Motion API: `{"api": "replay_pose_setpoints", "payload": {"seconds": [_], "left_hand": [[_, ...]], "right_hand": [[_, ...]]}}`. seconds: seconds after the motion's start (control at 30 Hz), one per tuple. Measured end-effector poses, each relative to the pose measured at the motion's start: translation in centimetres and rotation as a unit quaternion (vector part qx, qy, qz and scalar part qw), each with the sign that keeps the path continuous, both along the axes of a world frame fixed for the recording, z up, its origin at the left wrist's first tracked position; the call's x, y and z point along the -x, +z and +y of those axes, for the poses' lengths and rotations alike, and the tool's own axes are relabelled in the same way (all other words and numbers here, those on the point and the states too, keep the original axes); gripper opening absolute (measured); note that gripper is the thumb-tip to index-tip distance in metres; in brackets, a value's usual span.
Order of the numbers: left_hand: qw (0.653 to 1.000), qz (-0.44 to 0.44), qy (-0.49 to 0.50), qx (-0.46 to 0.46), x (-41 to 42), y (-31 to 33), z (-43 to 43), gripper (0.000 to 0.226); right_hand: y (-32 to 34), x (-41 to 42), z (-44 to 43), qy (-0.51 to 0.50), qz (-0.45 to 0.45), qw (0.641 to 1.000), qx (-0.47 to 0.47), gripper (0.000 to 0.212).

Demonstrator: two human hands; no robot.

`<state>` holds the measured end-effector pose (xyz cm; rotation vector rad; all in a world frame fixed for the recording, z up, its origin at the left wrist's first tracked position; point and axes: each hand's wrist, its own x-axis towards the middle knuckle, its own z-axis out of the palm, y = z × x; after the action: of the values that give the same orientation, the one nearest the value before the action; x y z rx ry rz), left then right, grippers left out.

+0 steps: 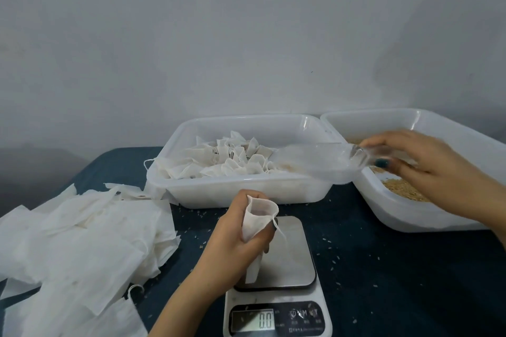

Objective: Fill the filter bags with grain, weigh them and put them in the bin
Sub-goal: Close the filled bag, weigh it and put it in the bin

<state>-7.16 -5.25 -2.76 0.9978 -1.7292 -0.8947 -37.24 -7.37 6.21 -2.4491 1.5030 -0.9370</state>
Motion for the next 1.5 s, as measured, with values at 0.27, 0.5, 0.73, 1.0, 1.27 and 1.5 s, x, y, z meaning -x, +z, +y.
{"api": "replay_pose_setpoints", "payload": {"seconds": [0.27, 0.5, 0.73, 1.0, 1.27, 1.5], "left_hand": [[1.000, -0.001, 0.019, 0.004, 0.0, 0.0, 0.0, 0.019], [0.999, -0.035, 0.020, 0.025, 0.2, -0.1, -0.1, 0.025], [0.999, -0.039, 0.011, 0.027, 0.2, -0.2, -0.2, 0.020], [0.998, -0.050, 0.006, 0.030, 0.3, -0.1, 0.0, 0.025], [0.998, -0.057, 0.013, 0.025, 0.2, -0.1, 0.0, 0.024], [0.998, -0.058, 0.024, 0.014, 0.2, -0.3, -0.1, 0.020]], "right_hand": [[-2.6, 4.7, -5.5, -0.307, -0.013, 0.944, -0.118, 0.023], [-3.8, 8.8, -10.4, -0.434, 0.171, 0.829, -0.309, 0.046], [-4.7, 10.1, -11.1, -0.421, 0.250, 0.824, -0.285, 0.052], [-5.8, 6.9, -11.8, -0.242, 0.162, 0.915, -0.278, 0.024], [-5.6, 9.7, -10.5, -0.365, 0.068, 0.900, -0.228, 0.042], [-5.5, 9.9, -8.5, -0.323, -0.071, 0.927, -0.176, 0.036]]}}
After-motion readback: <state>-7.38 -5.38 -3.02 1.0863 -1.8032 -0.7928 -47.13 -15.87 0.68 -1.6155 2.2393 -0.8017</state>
